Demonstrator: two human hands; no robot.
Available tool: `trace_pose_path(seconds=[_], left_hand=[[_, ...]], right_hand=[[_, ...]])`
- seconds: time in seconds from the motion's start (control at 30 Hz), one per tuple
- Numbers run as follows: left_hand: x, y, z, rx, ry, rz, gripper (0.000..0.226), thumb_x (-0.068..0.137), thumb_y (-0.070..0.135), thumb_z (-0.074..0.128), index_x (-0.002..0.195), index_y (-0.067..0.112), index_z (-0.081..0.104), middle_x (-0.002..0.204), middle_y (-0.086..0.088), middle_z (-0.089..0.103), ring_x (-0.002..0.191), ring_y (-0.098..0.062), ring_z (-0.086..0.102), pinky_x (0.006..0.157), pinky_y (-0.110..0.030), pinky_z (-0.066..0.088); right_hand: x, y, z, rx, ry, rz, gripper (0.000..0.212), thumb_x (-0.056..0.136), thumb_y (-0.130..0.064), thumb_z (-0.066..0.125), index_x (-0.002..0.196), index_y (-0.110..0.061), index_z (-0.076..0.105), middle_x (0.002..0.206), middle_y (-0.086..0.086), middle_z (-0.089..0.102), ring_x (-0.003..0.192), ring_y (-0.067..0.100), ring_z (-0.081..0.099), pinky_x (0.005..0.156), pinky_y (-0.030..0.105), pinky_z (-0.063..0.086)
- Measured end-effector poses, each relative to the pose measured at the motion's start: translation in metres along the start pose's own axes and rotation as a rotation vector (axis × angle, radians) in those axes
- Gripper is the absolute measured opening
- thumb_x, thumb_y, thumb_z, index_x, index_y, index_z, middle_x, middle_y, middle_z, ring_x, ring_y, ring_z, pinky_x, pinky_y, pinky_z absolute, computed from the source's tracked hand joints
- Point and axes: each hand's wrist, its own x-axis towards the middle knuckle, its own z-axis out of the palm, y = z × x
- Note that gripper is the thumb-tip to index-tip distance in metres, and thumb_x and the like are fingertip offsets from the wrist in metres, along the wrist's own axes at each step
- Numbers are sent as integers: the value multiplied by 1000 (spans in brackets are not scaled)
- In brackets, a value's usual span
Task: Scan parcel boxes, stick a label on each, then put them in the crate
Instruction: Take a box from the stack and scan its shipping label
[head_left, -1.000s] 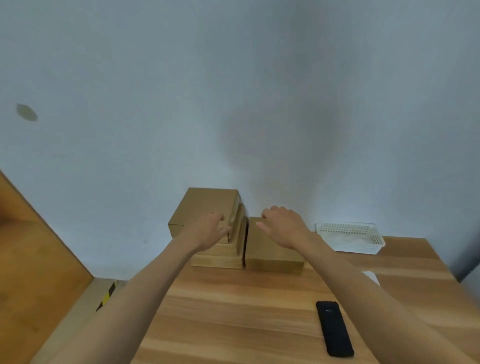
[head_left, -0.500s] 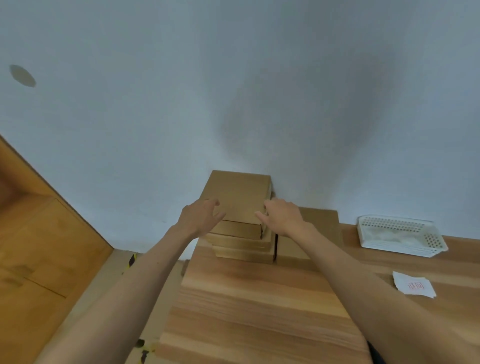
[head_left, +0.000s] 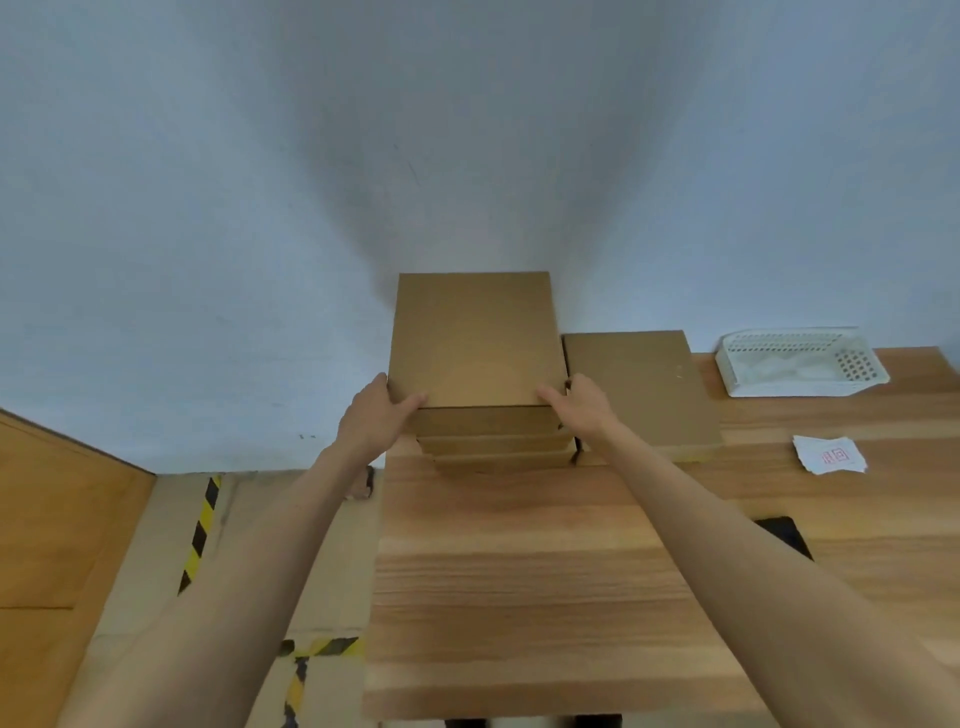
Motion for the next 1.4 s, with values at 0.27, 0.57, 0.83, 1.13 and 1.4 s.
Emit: trace_pose_path(seconds=[0.27, 0.57, 0.83, 1.13, 1.4], left_hand=[[8, -7, 1, -268, -100, -34, 50, 91, 52, 68, 122, 15, 59, 115, 1, 67, 104, -21, 65, 87, -37, 55], [-40, 28, 45, -220, -94, 33, 62, 89, 56, 68, 134, 16, 57, 124, 2, 67, 110, -20, 64, 94, -37, 53], [-95, 113, 120, -222, -80, 88, 65, 86, 66, 65, 129, 18, 62, 118, 3, 70, 108, -22, 66, 96, -43, 54], [-168, 167, 198, -323, -34, 108, 72, 70, 85, 66, 122, 35, 66, 120, 5, 68, 106, -13, 64, 96, -37, 53], [-203, 168, 224, -399, -8, 98, 52, 82, 55, 77, 125, 29, 67, 115, 16, 72, 104, 4, 65, 93, -22, 49]], right_hand=[[1, 6, 6, 218, -18, -28, 59, 101, -41, 57, 144, -2, 44, 148, 12, 49, 137, 29, 46, 111, 40, 40], [-26, 73, -33, 221, 28, -16, 57, 99, -44, 60, 139, -3, 52, 136, 10, 61, 125, 29, 57, 107, 50, 46], [-59, 162, -125, 361, 76, -66, 39, 98, -42, 61, 123, -12, 66, 116, 3, 71, 105, 21, 67, 93, 45, 56], [-101, 252, -214, 468, -118, -173, 64, 82, -46, 80, 138, -25, 57, 129, -13, 65, 121, 7, 57, 102, 26, 46], [-105, 282, -218, 472, -62, -202, 69, 81, -39, 83, 140, -21, 51, 127, -9, 62, 109, 0, 59, 85, 18, 47]])
